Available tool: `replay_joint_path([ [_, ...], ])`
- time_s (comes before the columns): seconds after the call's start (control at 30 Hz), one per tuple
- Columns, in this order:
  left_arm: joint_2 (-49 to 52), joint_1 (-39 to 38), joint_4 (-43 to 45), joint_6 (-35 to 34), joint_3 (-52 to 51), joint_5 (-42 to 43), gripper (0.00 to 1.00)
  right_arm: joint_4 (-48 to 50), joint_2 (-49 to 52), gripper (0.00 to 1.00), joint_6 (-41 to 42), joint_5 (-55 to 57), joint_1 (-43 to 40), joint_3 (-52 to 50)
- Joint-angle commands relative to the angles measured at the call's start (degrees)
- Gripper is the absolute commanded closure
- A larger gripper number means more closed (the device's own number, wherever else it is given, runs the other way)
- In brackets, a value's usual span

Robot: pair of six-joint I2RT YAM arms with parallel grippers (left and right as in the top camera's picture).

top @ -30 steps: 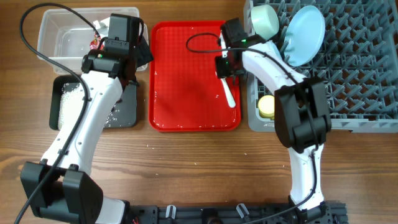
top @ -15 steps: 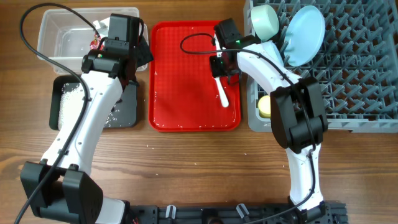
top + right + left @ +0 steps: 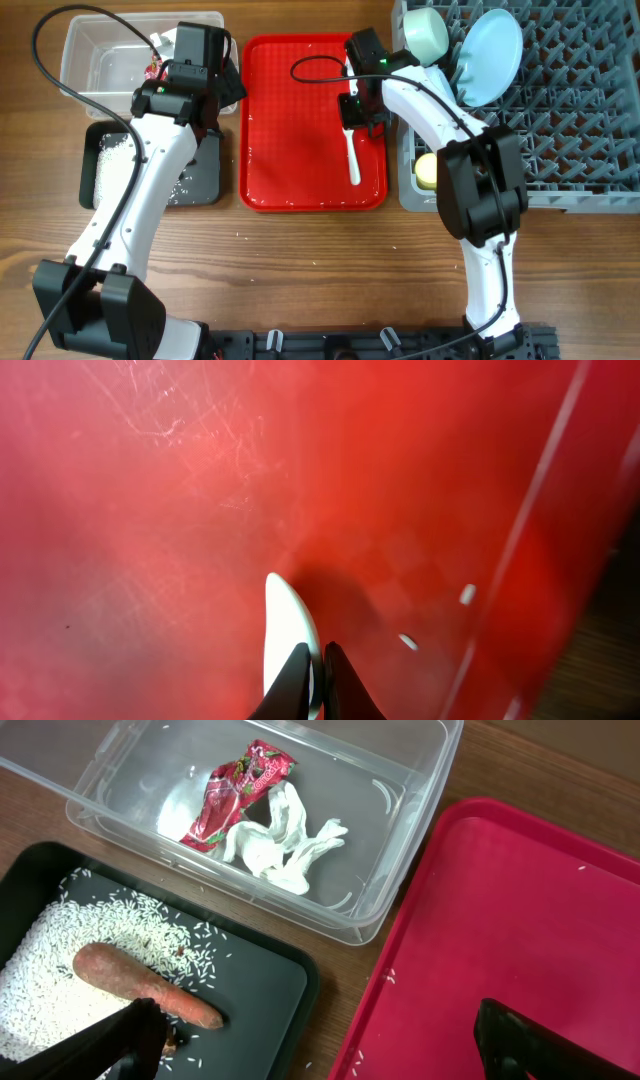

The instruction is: Sort waste into correct bins and load items into the dishwasher rack

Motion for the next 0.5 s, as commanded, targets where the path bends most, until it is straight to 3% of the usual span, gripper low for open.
replay_joint_path([
  [0.0, -0.3, 0.2, 0.0, 0.9, 0.5, -1.0, 0.0, -0.6, -5.1, 0.96, 1.1, 1.7, -1.2, 0.2],
  [0.47, -0.3, 0.2, 0.0, 0.9, 0.5, -1.0, 0.0, -2.8, -19.7, 0.96, 3.9, 4.7, -1.7, 0.2],
])
